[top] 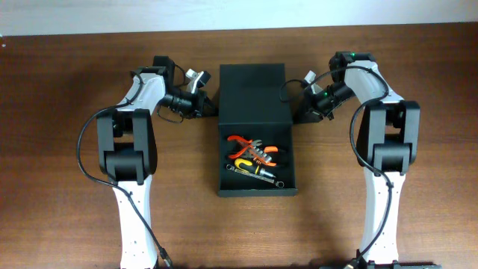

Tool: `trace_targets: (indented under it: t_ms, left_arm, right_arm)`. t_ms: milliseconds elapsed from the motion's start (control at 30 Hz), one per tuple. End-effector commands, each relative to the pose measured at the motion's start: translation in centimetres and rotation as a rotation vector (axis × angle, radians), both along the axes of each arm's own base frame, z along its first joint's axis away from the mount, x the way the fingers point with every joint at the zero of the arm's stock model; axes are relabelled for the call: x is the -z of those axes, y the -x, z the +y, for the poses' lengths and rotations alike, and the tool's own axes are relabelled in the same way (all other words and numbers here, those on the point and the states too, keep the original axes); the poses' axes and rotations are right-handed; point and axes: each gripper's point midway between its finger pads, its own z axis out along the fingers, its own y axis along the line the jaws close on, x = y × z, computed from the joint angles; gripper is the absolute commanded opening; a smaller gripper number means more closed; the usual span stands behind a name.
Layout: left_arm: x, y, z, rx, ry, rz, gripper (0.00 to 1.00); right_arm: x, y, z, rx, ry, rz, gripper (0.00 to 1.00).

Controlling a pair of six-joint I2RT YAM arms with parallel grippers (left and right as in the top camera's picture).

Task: Pack container
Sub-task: 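Grip the upright lid edges with both grippers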

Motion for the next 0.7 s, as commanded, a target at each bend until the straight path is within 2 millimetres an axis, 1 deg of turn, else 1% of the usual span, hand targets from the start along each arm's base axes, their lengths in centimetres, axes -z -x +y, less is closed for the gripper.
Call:
trace_targets:
  t_ms: [0,133,267,467,667]
  left_arm:
    - [0.2,-0.1,0.1,-0.012,0.004,0.012,0.02]
    - [-0.1,-0.1,-0.1,-0.020,0.024,0.026,0.02]
    - [-0.8,-0.1,-0.5,-0.022,0.071,0.032,0.02]
    - [-1.0,-0.1,-0.6,-0.027,0.084,0.041,0.02]
    - [-1.4,-0.1,-0.9,-0.025,0.109,0.042,0.02]
  right_arm:
    - [0.2,0.0,0.7,-0.002,-0.039,0.005,0.04]
    - [0.1,0.0,0.9,-0.002,-0.048,0.005,0.04]
    - [-1.0,-0.1,2.0,-0.006,-0.139,-0.017,0.04]
    - [-1.4,-0.1,2.7,-0.032,-0.154,-0.036,0.04]
    - [-3.1,-0.7,3.2,-0.076,-0.165,-0.090,0.04]
